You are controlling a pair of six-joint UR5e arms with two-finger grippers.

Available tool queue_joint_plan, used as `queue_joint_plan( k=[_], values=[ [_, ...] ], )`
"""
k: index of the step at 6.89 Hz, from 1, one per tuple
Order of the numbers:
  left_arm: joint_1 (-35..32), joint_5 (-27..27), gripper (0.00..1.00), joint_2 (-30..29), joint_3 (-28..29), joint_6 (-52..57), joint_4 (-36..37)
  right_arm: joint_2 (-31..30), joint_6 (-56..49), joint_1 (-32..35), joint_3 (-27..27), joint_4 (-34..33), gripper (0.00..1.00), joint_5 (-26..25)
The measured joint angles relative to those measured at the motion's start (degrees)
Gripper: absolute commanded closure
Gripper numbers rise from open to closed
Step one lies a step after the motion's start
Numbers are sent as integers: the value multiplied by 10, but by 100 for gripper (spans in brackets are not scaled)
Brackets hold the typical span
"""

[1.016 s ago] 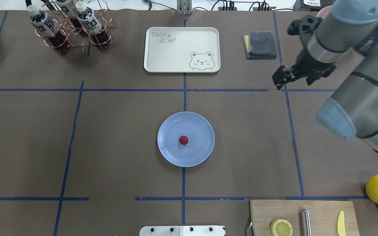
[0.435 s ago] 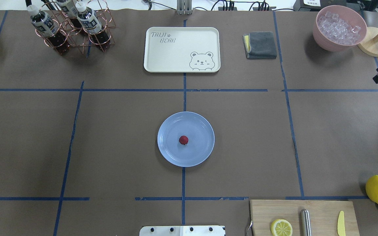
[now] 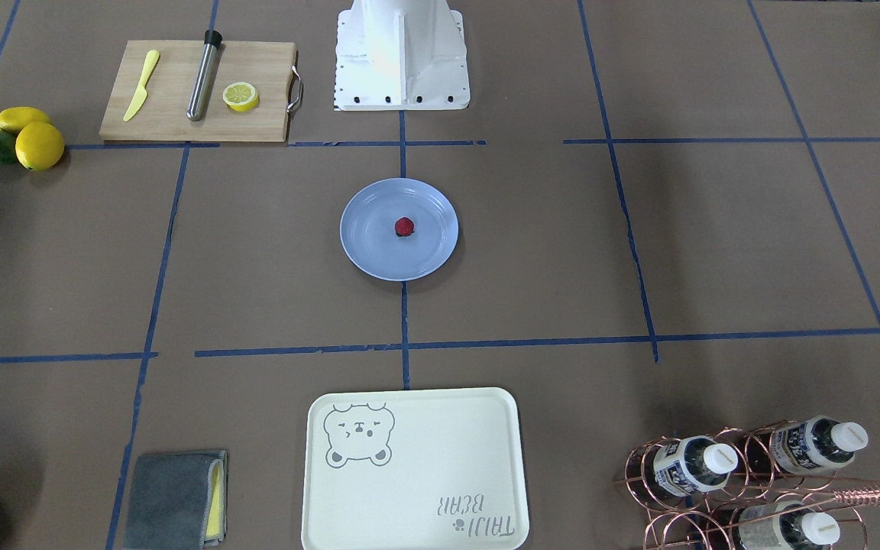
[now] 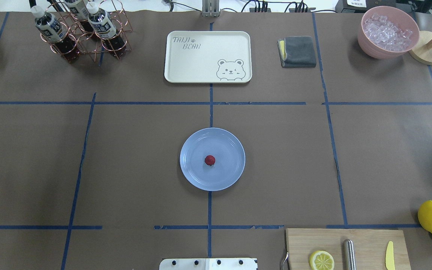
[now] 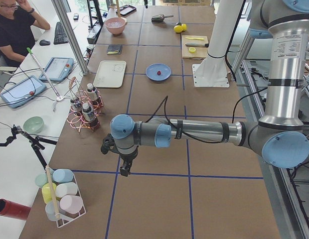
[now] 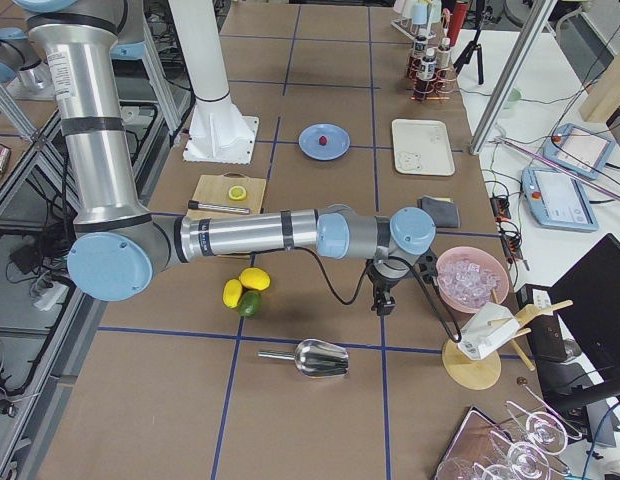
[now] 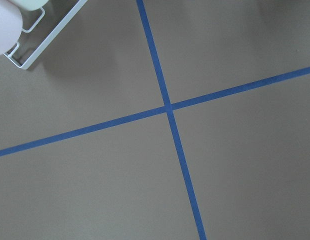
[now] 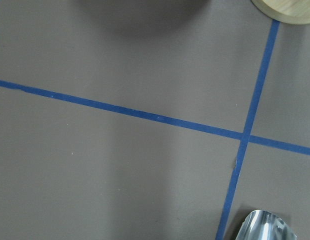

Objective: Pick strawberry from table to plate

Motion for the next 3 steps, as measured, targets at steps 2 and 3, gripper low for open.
queue_joint_plan(
  k=[2, 3],
  values=[
    [0, 0, 0, 4, 2, -3, 0, -34, -4, 33, -16, 36, 0, 2],
    [0, -1, 0, 8, 2, -4, 0, -53, -5, 50, -16, 47, 0, -2]
  ],
)
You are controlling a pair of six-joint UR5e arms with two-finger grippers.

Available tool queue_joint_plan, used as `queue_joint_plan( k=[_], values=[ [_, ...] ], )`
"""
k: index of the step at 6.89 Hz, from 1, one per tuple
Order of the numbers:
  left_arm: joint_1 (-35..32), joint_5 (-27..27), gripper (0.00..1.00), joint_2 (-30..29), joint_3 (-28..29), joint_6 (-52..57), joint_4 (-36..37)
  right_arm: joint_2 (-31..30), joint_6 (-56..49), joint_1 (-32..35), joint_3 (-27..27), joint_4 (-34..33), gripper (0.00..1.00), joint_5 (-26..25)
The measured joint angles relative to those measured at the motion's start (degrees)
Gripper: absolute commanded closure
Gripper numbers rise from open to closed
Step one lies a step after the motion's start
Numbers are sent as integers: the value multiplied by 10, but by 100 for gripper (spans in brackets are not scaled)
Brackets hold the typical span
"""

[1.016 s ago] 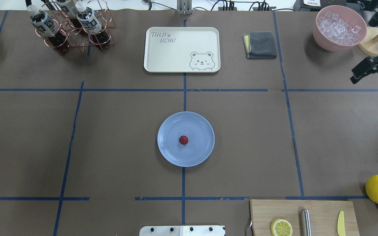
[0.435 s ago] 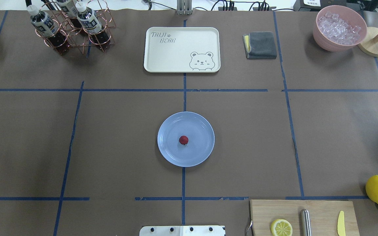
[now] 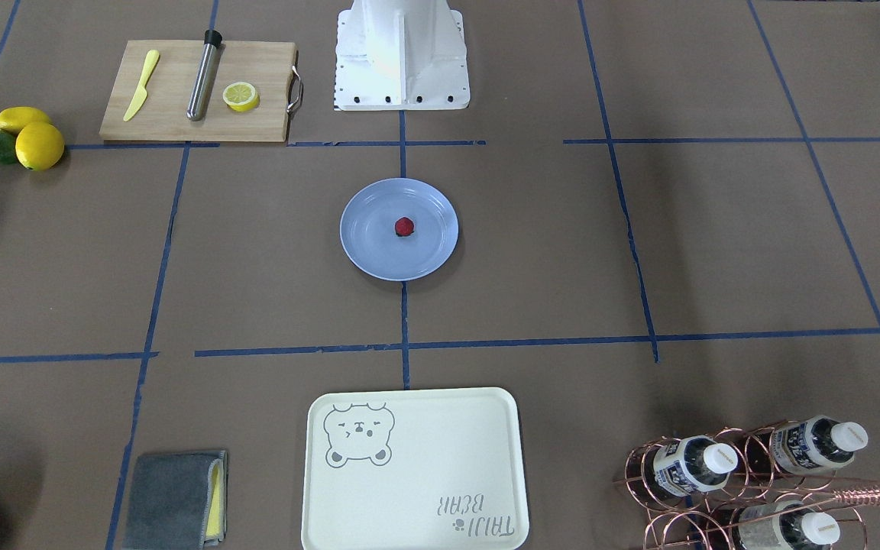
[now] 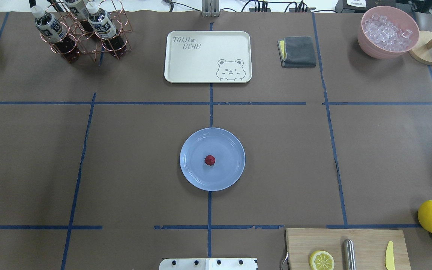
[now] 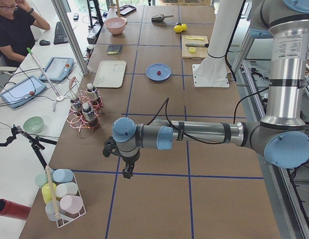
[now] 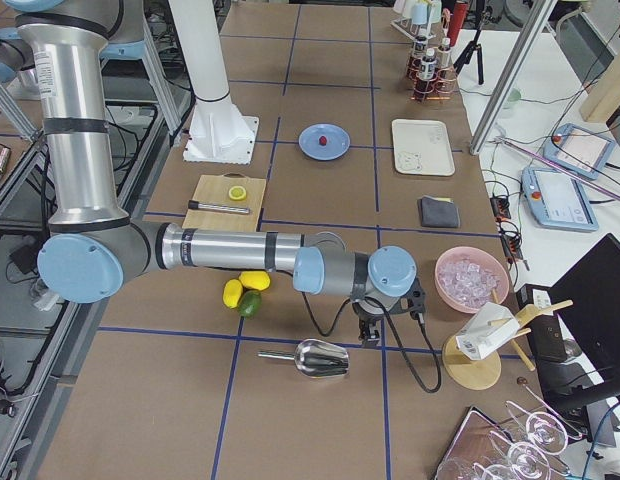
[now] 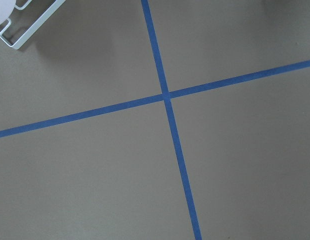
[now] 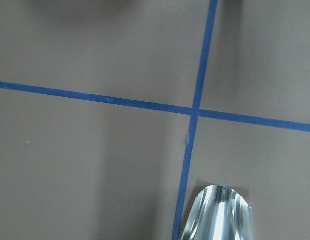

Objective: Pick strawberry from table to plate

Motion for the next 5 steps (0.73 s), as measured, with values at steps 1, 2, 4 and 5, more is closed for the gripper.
queue_joint_plan(
  k=[1, 2, 4, 5],
  values=[
    [0, 0, 0, 2, 0, 0, 0, -14, 0, 14, 3, 15, 0, -18],
    [0, 1, 0, 2, 0, 0, -1, -23, 1, 24, 7, 32, 0, -42],
    [0, 2, 0, 3, 0, 0, -1, -29, 15, 33, 24, 44, 0, -58],
    [0, 2, 0, 3, 1, -1, -1, -30, 28, 34, 30, 45, 0, -58]
  ],
)
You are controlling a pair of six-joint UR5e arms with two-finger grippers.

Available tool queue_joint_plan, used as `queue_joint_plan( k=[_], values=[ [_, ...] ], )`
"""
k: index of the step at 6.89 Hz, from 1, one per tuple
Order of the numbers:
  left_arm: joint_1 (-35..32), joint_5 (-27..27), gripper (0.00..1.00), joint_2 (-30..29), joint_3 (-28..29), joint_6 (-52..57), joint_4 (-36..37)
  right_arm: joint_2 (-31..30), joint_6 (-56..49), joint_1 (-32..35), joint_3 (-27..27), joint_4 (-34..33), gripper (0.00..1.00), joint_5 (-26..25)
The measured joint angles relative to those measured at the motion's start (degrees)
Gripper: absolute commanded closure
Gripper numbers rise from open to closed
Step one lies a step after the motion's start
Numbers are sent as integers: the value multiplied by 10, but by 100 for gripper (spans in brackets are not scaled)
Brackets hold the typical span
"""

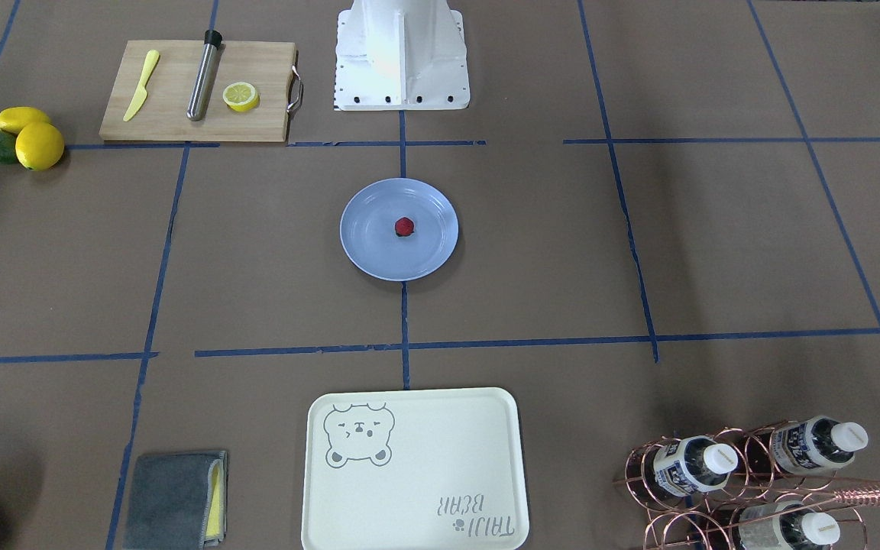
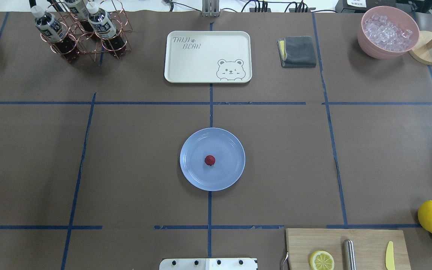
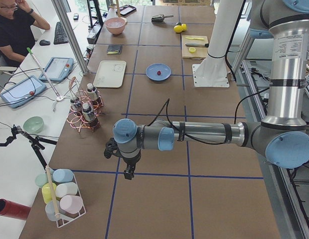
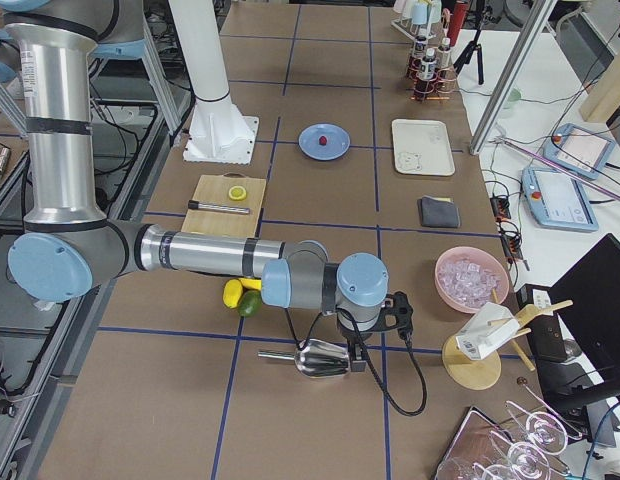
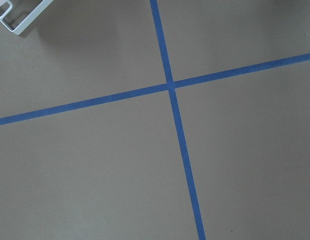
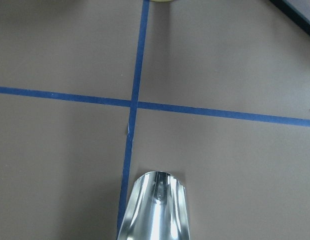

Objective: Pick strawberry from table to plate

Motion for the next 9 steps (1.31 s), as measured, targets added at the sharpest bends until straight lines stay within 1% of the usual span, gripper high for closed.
queue_joint_plan(
  k=[9],
  values=[
    [-1, 2, 0, 8, -7, 3, 1, 0, 11, 0, -3, 2, 0, 13]
  ],
)
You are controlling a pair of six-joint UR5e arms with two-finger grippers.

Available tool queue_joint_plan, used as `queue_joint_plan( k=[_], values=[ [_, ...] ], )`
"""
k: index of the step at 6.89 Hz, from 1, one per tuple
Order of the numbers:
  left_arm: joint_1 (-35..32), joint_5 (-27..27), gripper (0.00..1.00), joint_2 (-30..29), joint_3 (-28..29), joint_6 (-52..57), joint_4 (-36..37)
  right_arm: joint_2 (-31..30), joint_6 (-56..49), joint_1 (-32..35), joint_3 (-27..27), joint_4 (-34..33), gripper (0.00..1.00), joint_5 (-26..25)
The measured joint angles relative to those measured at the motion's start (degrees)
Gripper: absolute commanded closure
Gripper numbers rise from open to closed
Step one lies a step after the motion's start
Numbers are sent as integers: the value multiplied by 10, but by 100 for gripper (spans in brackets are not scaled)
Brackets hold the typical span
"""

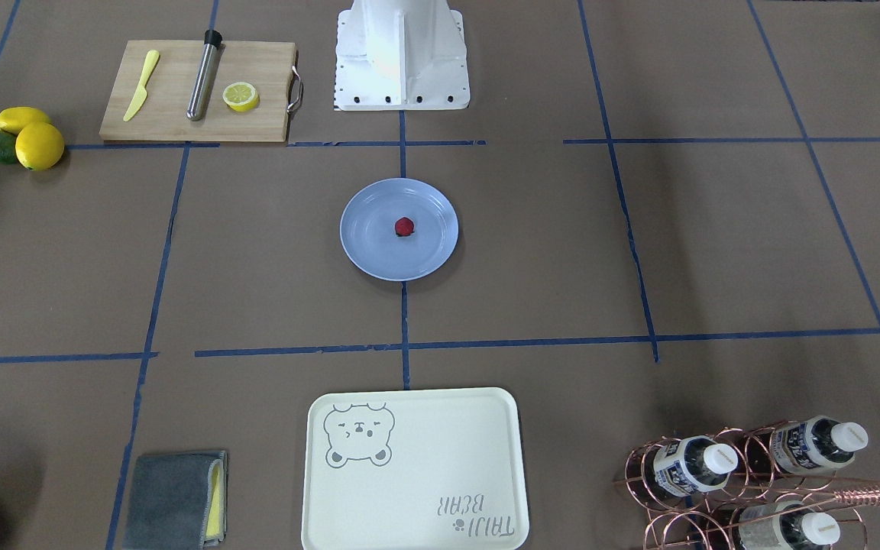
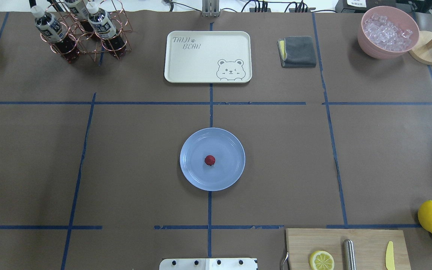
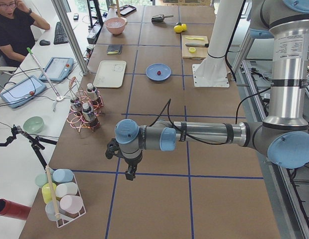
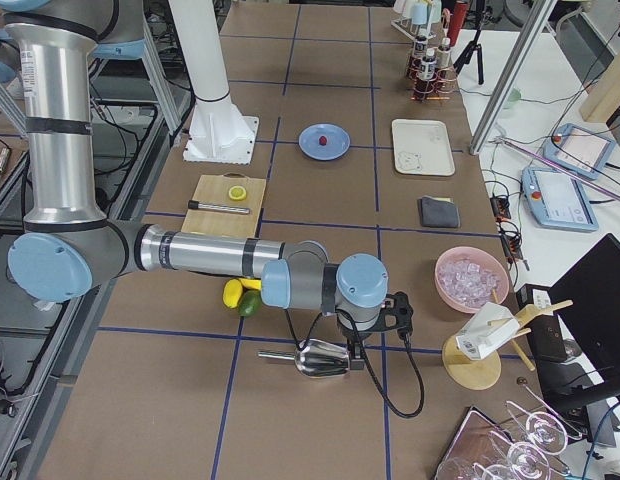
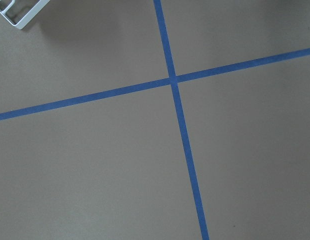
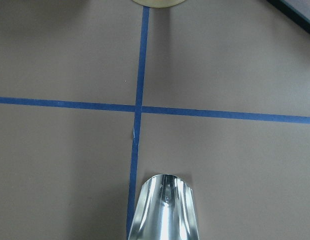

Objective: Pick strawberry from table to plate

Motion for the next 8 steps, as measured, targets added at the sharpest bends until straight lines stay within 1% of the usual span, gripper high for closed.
queue_joint_plan(
  k=[4, 6, 8],
  values=[
    [0, 0, 0, 0, 1, -9, -1, 0, 0, 0, 1, 1, 0, 4],
    [0, -1, 0, 0, 2, -57, -3, 0, 0, 0, 1, 1, 0, 4],
    [0, -1, 0, -1, 1, -72, -4, 0, 0, 0, 1, 1, 0, 4]
  ],
)
